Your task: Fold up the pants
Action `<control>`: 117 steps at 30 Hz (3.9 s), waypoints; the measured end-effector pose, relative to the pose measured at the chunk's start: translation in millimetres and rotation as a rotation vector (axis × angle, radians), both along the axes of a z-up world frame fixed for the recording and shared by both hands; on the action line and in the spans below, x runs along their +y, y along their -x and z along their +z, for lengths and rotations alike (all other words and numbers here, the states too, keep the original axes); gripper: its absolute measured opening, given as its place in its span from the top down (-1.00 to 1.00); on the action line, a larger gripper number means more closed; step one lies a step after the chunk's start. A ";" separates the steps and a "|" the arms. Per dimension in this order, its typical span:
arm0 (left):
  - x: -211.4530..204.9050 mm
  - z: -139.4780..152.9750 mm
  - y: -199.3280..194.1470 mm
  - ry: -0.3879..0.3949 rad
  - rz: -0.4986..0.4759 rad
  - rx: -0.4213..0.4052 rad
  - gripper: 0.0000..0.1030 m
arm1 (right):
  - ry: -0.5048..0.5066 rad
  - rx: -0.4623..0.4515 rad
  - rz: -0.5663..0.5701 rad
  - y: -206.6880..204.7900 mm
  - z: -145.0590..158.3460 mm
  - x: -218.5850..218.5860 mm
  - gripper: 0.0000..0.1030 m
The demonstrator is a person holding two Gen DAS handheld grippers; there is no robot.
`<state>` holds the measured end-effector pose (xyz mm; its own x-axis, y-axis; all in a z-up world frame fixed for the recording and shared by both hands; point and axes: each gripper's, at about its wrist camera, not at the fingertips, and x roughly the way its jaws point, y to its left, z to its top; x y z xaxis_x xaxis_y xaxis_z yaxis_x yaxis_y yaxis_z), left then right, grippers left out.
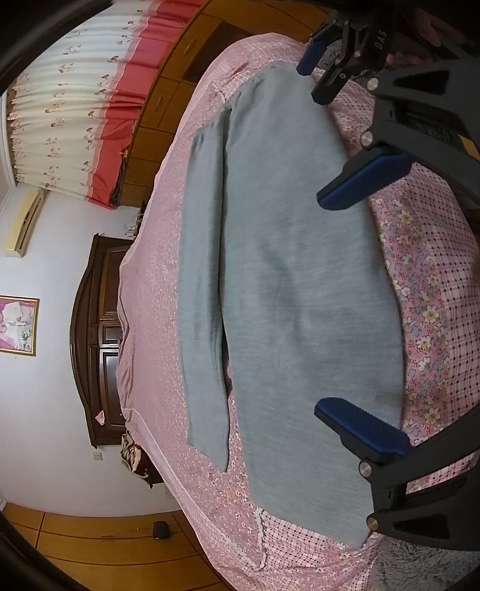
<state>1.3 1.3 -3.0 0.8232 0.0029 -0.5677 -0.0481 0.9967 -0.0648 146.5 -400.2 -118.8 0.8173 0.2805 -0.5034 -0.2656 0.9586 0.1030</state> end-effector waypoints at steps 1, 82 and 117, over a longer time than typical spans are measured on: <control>-0.1 0.1 0.0 -0.001 0.001 0.000 -1.00 | 0.000 0.000 0.000 0.0 0.0 0.0 -1.00; -14.5 -3.4 -5.4 -0.036 -0.023 0.027 -1.00 | -0.056 0.054 -0.010 -6.4 -7.5 -3.5 -1.00; -26.5 122.9 -205.0 -0.255 -0.616 0.075 -1.00 | 0.643 0.169 0.953 -187.9 140.6 0.7 -1.00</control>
